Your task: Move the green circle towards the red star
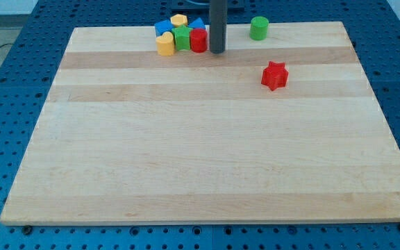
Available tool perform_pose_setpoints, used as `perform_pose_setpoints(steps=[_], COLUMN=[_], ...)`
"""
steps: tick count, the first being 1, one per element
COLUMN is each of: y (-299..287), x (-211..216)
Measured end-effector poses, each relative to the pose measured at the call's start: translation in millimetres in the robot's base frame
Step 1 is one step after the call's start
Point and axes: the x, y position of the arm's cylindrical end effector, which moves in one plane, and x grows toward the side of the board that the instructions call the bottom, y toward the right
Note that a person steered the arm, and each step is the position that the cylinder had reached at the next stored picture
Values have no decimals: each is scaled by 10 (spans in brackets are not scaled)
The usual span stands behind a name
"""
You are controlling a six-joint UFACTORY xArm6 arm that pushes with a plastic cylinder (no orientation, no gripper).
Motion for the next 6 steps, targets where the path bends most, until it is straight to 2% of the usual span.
perform_pose_setpoints(steps=[2, 3, 5, 6], y=[0, 80, 745, 872], x=[-574, -660, -611, -461])
